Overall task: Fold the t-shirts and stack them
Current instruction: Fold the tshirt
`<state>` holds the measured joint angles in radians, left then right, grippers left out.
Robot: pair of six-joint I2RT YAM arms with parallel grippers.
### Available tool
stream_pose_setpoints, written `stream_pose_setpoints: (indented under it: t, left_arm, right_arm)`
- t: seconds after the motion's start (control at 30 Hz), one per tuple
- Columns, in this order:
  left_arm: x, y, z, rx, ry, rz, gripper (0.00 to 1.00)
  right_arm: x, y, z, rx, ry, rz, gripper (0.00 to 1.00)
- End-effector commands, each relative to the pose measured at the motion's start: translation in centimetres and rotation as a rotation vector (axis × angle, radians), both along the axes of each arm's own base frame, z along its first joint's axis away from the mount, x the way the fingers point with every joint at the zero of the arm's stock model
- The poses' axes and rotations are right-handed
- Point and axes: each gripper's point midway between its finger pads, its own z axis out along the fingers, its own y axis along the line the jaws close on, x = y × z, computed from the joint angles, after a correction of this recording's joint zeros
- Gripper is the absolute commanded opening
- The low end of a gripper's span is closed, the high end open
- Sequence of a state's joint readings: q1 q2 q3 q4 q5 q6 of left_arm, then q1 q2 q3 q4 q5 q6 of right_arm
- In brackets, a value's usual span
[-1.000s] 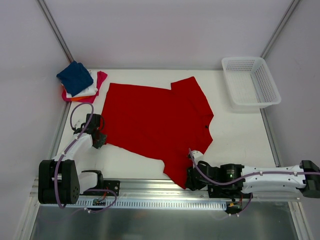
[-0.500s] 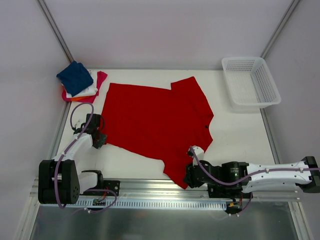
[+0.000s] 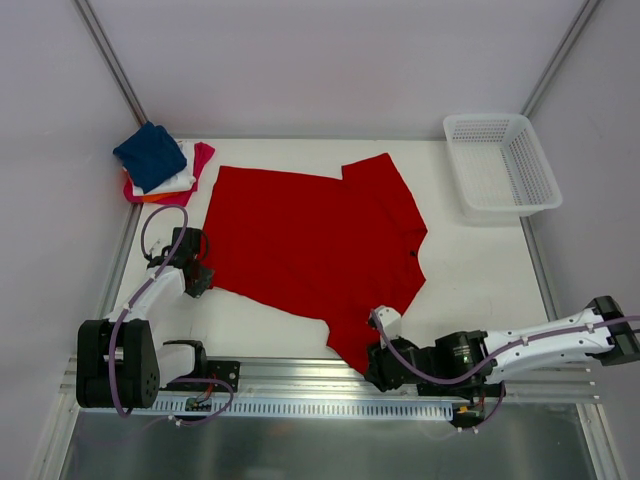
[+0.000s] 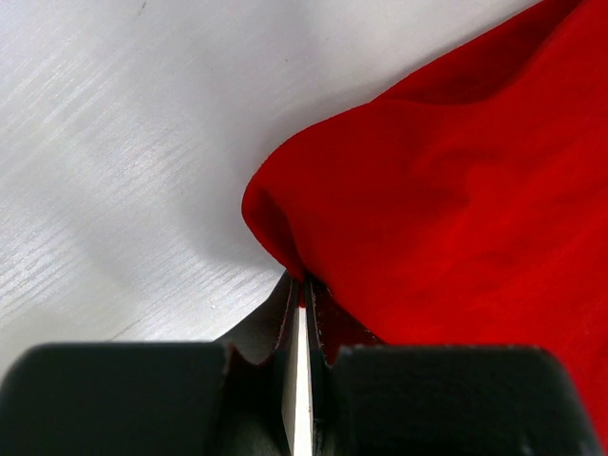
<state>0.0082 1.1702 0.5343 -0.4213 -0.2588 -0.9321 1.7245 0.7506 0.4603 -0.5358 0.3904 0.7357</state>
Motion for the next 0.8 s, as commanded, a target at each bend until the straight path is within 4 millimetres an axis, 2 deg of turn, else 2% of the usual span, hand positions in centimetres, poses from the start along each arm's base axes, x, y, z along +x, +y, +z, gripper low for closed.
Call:
stream_pose_setpoints:
  t: [0.0,0.4,0.77]
  left_arm:
    - [0.2,-0.2,0.2,-0.014,-0.022,-0.008,0.0]
    - [0.2,-0.2,0.3,-0.014,-0.026,-0.011,0.0]
    - [0.2,-0.3,0.2,-0.015,-0.024,-0.013,0.0]
  right_arm:
    - [0.1,0.1,0.0,0.016,-0.005,-0.058,0.39]
    - [0.1,-1.6,-2.2,0.037,0.032,-0.114,0.39]
    - [-0.6,-1.1,-3.2,0.026,0.055,-0.098,0.4]
